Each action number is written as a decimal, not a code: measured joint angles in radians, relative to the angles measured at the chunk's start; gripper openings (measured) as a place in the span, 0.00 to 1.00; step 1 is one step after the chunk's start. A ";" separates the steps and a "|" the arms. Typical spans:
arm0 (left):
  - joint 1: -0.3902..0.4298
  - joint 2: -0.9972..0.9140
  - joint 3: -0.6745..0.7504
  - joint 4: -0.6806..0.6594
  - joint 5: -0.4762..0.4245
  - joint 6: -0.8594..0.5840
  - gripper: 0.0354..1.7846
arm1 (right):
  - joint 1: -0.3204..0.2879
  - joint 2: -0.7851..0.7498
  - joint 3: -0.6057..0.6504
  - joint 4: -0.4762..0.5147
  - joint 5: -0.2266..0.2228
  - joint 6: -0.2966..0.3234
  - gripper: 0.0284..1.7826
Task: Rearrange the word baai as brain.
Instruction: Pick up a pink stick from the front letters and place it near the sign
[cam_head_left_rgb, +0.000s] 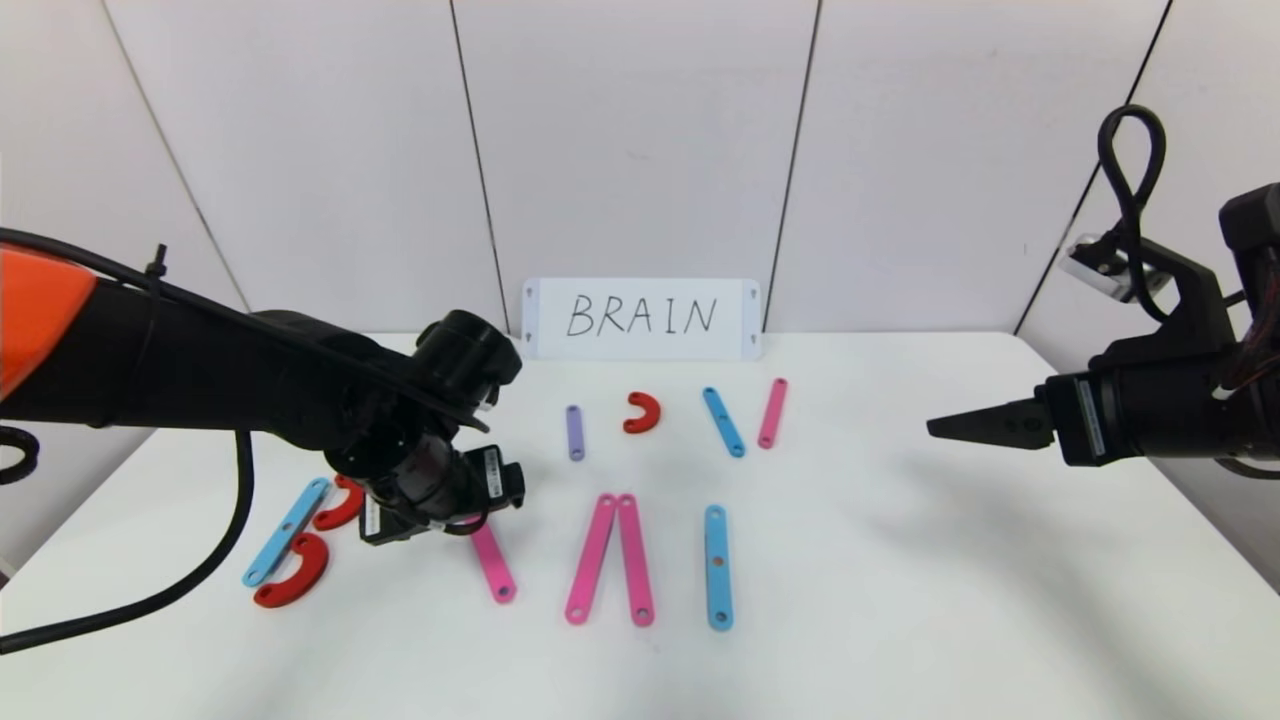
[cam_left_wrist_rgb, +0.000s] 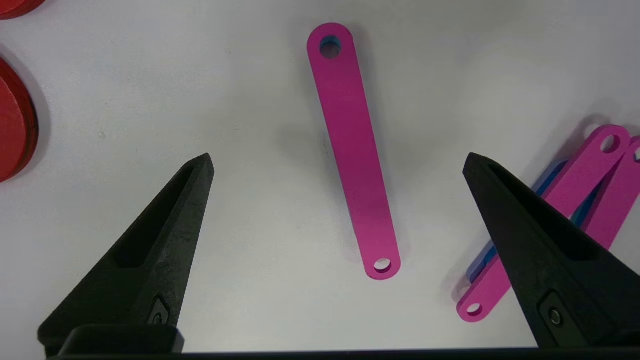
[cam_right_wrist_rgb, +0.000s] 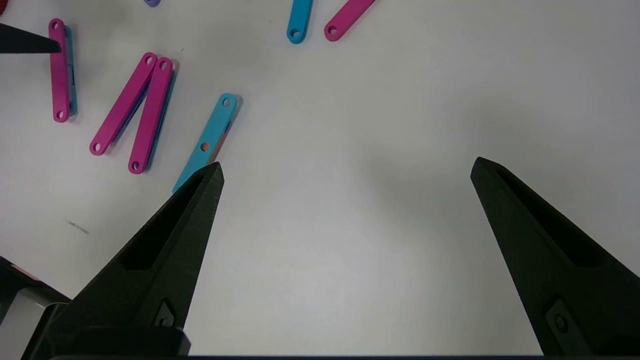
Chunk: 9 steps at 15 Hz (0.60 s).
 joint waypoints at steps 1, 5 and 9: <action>-0.007 0.008 0.015 -0.017 0.005 0.000 0.98 | 0.000 0.000 0.001 0.000 0.001 0.000 0.97; -0.018 0.035 0.039 -0.040 0.009 0.001 0.98 | 0.000 -0.001 0.004 0.000 0.001 0.000 0.97; -0.019 0.055 0.041 -0.041 0.010 0.002 0.97 | 0.000 -0.001 0.005 0.000 0.001 0.000 0.97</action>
